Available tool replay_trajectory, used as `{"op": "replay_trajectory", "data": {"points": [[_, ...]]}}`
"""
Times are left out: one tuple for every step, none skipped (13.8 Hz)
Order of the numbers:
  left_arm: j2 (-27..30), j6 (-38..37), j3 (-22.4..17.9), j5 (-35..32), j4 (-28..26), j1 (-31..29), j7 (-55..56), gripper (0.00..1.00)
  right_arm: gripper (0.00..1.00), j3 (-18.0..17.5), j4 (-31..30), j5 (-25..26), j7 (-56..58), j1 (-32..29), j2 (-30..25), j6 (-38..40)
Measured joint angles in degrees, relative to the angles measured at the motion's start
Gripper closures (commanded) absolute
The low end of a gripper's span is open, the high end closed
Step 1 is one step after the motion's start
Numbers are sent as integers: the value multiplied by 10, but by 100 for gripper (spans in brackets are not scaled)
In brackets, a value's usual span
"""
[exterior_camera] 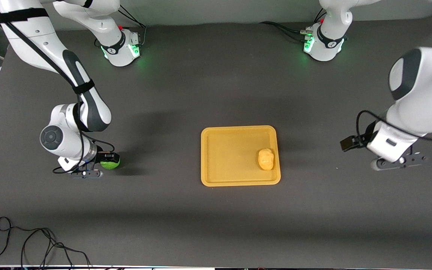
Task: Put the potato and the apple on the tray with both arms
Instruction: 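Grasp the green apple with the right gripper while the left gripper withdraws, then carry the green apple onto the tray with the right gripper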
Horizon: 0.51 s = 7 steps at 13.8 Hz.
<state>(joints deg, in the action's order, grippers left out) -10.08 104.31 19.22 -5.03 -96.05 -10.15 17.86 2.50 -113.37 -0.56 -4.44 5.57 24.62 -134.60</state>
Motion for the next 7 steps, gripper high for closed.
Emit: {"op": "replay_trajectory", "data": {"points": [[24,0,0,3,-19,-10,-8,0,56,0,22,0,0,0,-16,41],[42,0,0,4,-33,-15,-14,0,56,-1,49,0,0,1,-34,85],[56,0,0,5,-42,-17,-21,0,56,-2,80,0,-2,2,-50,128],[62,0,0,5,-48,-17,-25,0,56,-6,115,0,-8,5,-60,168],[64,0,0,5,-51,-17,-28,0,56,-8,152,-1,-20,15,-64,201],[64,0,0,5,-54,-18,-31,0,56,-10,189,-1,-42,36,-63,228],[64,0,0,5,-56,-21,-33,0,56,-11,226,-1,-75,66,-56,249]]}}
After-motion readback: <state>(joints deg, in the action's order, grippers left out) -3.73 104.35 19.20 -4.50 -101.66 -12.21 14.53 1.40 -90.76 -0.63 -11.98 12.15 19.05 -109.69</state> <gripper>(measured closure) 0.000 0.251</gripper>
